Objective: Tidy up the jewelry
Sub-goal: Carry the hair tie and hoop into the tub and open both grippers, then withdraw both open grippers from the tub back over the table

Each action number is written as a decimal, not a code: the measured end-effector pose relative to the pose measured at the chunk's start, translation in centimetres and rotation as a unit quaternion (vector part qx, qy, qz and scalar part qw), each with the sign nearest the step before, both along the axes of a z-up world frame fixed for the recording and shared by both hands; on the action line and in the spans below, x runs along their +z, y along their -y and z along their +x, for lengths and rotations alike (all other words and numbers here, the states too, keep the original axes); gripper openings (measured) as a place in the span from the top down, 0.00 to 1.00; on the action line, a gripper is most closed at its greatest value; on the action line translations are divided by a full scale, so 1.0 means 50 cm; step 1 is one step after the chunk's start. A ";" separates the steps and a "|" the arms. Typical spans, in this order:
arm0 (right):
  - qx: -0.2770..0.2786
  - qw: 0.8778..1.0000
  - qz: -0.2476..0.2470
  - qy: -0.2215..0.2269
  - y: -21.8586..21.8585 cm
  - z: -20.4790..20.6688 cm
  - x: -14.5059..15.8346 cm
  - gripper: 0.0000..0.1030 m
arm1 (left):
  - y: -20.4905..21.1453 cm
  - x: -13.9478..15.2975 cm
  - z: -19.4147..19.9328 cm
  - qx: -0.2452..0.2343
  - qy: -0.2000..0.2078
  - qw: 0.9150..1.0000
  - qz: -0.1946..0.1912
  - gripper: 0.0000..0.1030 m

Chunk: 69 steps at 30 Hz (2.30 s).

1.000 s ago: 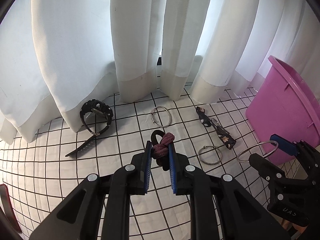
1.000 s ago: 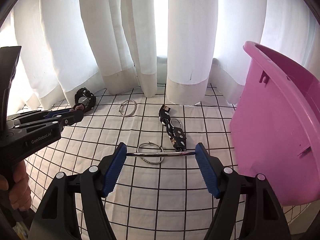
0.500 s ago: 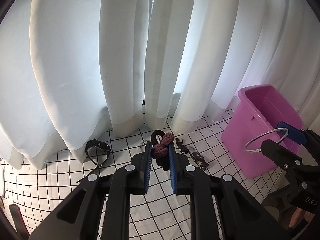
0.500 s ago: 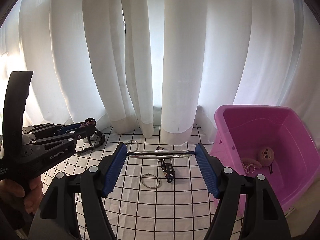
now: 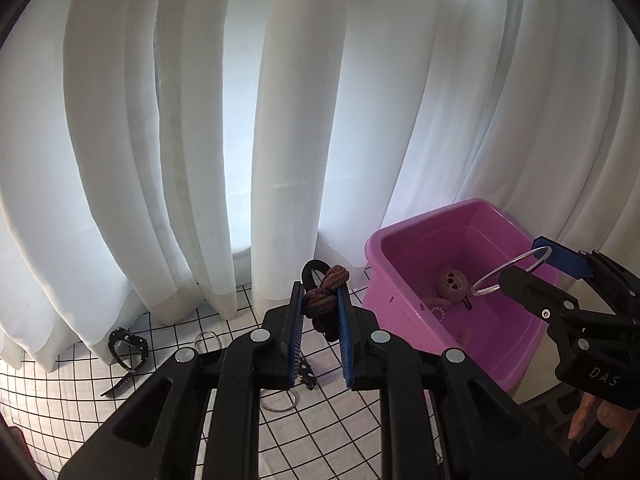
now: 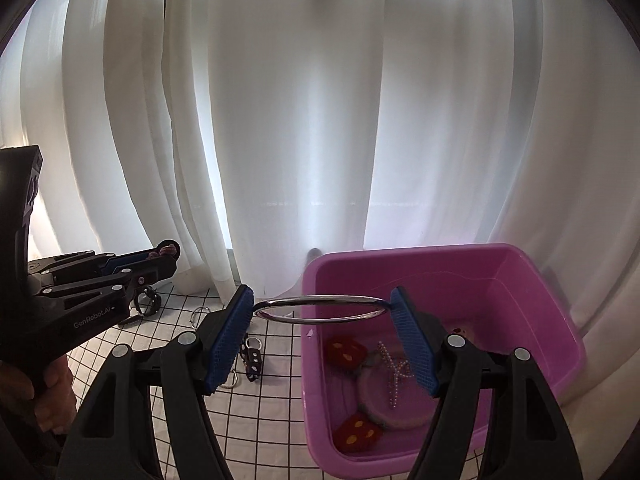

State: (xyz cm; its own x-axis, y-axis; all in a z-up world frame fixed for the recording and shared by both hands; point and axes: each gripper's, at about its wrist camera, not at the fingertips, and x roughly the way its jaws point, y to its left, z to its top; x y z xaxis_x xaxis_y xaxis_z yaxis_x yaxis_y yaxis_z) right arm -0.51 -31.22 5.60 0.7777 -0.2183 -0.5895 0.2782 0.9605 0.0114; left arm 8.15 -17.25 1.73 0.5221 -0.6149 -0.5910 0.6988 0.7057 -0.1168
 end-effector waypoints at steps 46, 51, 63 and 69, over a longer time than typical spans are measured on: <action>0.053 0.973 0.150 -0.170 0.502 0.057 -0.248 0.28 | 0.461 -0.179 -0.043 0.126 -0.198 0.962 0.139 0.37; 0.052 0.972 0.153 -0.170 0.501 0.055 -0.246 0.28 | 0.462 -0.181 -0.044 0.127 -0.195 0.963 0.139 0.37; 0.054 0.971 0.161 -0.170 0.505 0.054 -0.242 0.28 | 0.466 -0.168 -0.052 0.123 -0.169 0.967 0.143 0.27; 0.054 0.971 0.163 -0.167 0.504 0.051 -0.242 0.28 | 0.450 -0.162 -0.045 0.142 -0.176 0.966 0.129 0.20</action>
State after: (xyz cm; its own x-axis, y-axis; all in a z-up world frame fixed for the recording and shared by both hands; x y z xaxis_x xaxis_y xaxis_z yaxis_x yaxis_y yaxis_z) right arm 2.02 -56.44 -6.49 0.5389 0.0947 -0.8370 0.2169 0.9446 0.2465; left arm 5.92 -39.73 -6.37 0.3875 -0.2854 -0.8766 0.4217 0.9004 -0.1067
